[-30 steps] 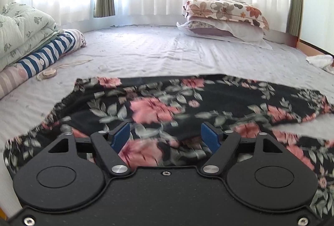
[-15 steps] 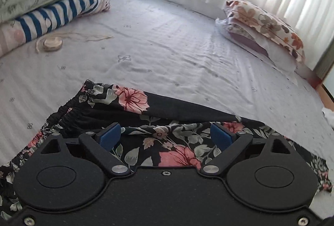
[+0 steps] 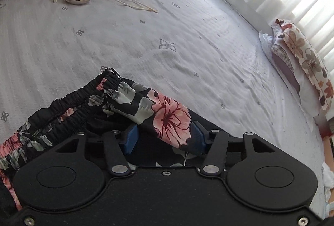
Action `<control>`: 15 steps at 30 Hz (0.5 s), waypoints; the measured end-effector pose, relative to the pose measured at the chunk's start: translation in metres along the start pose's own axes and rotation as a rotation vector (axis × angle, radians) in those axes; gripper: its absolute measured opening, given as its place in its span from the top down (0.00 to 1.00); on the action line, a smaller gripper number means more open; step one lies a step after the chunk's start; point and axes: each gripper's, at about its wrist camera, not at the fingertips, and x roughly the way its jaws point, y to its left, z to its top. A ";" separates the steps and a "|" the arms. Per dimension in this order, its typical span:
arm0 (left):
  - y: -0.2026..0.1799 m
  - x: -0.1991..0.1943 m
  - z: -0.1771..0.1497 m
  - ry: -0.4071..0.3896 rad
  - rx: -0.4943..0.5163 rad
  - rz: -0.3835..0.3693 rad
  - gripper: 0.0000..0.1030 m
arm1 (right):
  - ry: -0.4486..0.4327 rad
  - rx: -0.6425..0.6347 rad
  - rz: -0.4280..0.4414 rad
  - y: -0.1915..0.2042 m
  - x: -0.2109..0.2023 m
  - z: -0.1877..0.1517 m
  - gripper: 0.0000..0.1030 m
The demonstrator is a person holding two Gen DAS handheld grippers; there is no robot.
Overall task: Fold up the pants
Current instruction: 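Grasp the waistband with the left gripper while the right gripper grasps the lace hem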
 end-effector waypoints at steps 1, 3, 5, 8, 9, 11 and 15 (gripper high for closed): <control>0.003 0.003 0.003 -0.002 -0.022 -0.006 0.49 | 0.003 -0.001 -0.003 0.001 0.006 0.000 0.00; 0.007 0.009 0.007 -0.012 -0.060 -0.019 0.51 | 0.007 0.009 -0.016 0.000 0.017 0.002 0.00; 0.010 0.016 0.013 -0.017 -0.081 -0.022 0.61 | 0.017 0.042 -0.023 -0.005 0.028 0.006 0.00; 0.010 0.021 0.017 -0.013 -0.070 -0.010 0.84 | 0.053 0.087 -0.041 -0.013 0.047 0.013 0.00; 0.009 0.021 0.017 -0.017 -0.063 -0.004 0.87 | 0.069 0.094 -0.055 -0.015 0.054 0.014 0.00; 0.007 0.019 0.018 -0.030 -0.040 0.004 0.93 | 0.091 0.093 -0.095 -0.018 0.067 0.015 0.00; 0.010 0.012 0.029 -0.056 -0.039 -0.006 0.96 | 0.133 0.052 -0.150 -0.017 0.091 0.011 0.00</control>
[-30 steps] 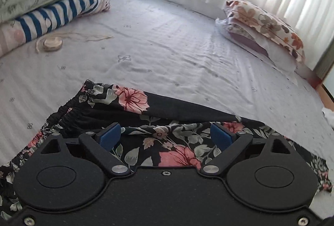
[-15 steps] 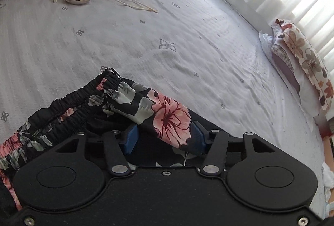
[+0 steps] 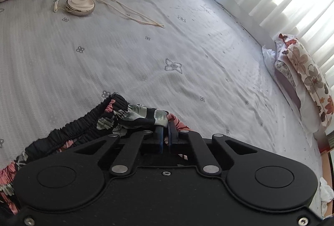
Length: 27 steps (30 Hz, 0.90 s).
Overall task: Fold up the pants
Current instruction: 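Grasp the waistband with the left gripper while the right gripper grasps the lace hem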
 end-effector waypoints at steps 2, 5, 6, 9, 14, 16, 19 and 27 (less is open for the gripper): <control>0.006 -0.002 0.009 -0.003 -0.041 -0.015 0.96 | 0.021 -0.021 -0.015 0.004 0.010 -0.003 0.00; 0.014 -0.003 0.019 -0.004 -0.078 -0.024 0.96 | 0.053 -0.057 -0.038 0.013 0.024 -0.009 0.02; 0.015 -0.003 0.021 -0.005 -0.078 -0.024 0.96 | 0.062 -0.069 -0.050 0.016 0.028 -0.010 0.02; 0.017 -0.004 0.026 -0.006 -0.066 -0.023 0.96 | 0.094 -0.073 -0.092 0.023 0.042 -0.015 0.02; 0.019 0.000 0.029 -0.002 -0.051 -0.002 0.96 | 0.149 -0.030 -0.165 0.028 0.068 -0.018 0.01; 0.020 0.003 0.028 0.001 -0.046 0.006 0.96 | 0.139 -0.036 -0.179 0.034 0.072 -0.018 0.01; 0.022 0.007 0.028 0.009 -0.040 0.018 0.96 | 0.142 -0.032 -0.173 0.041 0.076 -0.016 0.01; 0.041 0.015 0.033 0.023 -0.086 0.067 0.97 | 0.120 -0.108 -0.301 0.049 0.077 -0.021 0.43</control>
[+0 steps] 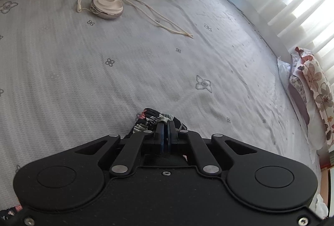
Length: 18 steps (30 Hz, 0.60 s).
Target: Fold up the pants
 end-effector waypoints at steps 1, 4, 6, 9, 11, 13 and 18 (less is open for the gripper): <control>0.002 0.001 -0.001 0.001 0.003 0.006 0.97 | -0.017 -0.015 -0.031 0.000 -0.003 -0.001 0.78; 0.004 0.003 -0.003 0.002 0.009 0.009 0.98 | -0.017 0.043 0.009 -0.015 -0.009 0.000 0.96; 0.003 0.002 -0.003 0.000 0.014 0.009 0.98 | -0.024 0.081 0.045 -0.027 -0.015 -0.001 0.98; 0.000 -0.007 0.000 -0.010 0.018 0.002 0.98 | -0.067 0.106 0.069 -0.042 -0.031 -0.001 0.98; -0.002 -0.016 0.003 -0.022 0.026 -0.012 0.99 | -0.110 0.105 0.094 -0.051 -0.046 0.000 0.98; -0.004 -0.027 0.007 -0.035 0.033 -0.027 0.99 | -0.136 0.111 0.124 -0.063 -0.060 0.002 0.98; -0.008 -0.052 0.010 -0.055 0.059 -0.045 0.99 | -0.143 0.110 0.168 -0.087 -0.085 0.002 0.98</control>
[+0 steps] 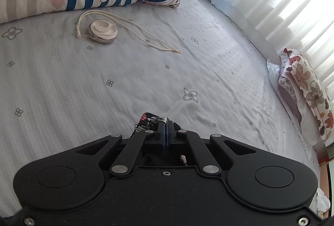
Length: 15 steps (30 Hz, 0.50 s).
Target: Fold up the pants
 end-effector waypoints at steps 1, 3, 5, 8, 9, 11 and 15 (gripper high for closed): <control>0.000 -0.004 0.000 -0.002 0.004 -0.002 0.99 | 0.004 -0.004 0.002 -0.003 -0.004 0.000 0.98; 0.000 -0.012 0.000 -0.006 0.009 -0.006 0.99 | 0.008 -0.004 0.023 -0.012 -0.012 -0.003 0.98; 0.002 -0.018 -0.001 -0.006 0.011 -0.005 0.99 | 0.016 0.002 0.029 -0.020 -0.017 -0.005 0.98; 0.004 -0.021 -0.005 -0.001 0.024 0.006 0.99 | 0.034 0.008 0.044 -0.031 -0.018 -0.010 0.97; 0.005 -0.021 -0.007 0.002 0.031 0.014 0.99 | 0.049 0.016 0.069 -0.034 -0.016 -0.012 0.96; 0.006 -0.018 -0.012 0.008 0.045 0.030 0.98 | 0.079 0.056 0.131 -0.042 -0.009 -0.018 0.84; 0.010 -0.010 -0.021 0.030 0.048 0.058 0.98 | 0.096 0.064 0.148 -0.038 0.005 -0.026 0.60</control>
